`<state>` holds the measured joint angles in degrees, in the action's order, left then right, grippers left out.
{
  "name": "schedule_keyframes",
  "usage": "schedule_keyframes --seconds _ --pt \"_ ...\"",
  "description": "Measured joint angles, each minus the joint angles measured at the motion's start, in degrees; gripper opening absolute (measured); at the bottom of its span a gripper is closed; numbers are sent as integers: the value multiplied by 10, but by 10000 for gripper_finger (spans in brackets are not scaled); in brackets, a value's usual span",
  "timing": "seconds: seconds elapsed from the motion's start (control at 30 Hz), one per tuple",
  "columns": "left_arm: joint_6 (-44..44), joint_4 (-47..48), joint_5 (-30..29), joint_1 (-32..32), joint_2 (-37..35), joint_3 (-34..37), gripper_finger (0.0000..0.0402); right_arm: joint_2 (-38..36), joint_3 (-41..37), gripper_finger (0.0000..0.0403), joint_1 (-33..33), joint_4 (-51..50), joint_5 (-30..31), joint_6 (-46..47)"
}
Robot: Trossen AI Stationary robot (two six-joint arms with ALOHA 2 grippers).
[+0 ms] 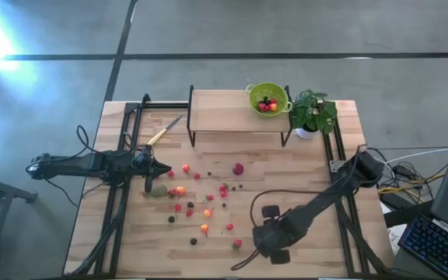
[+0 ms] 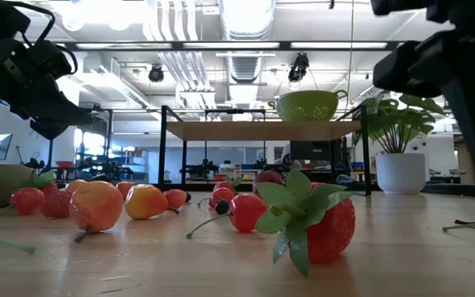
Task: Build produce basket
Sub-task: Put the black cherry into the green basket
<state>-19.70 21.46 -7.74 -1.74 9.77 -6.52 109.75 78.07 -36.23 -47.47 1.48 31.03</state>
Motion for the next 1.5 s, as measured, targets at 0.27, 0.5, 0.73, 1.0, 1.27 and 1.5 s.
schedule_keyframes --seconds 0.27,0.5,0.73,1.0,1.27,1.5 --pt "0 0 0 0 0 0 21 34 7 166 0 -23 -3 -2" --pt "0 0 0 0 1 0 21 54 7 170 0 -28 -2 -2" --pt "0 0 0 0 1 0 21 56 5 135 0 -31 -2 -2" --pt "0 0 0 0 1 0 21 55 5 109 0 -30 0 -1" --pt "0 0 0 0 1 0 21 54 4 134 1 -30 0 -6" --pt "0 0 0 0 1 0 21 50 19 103 21 -39 1 -53"
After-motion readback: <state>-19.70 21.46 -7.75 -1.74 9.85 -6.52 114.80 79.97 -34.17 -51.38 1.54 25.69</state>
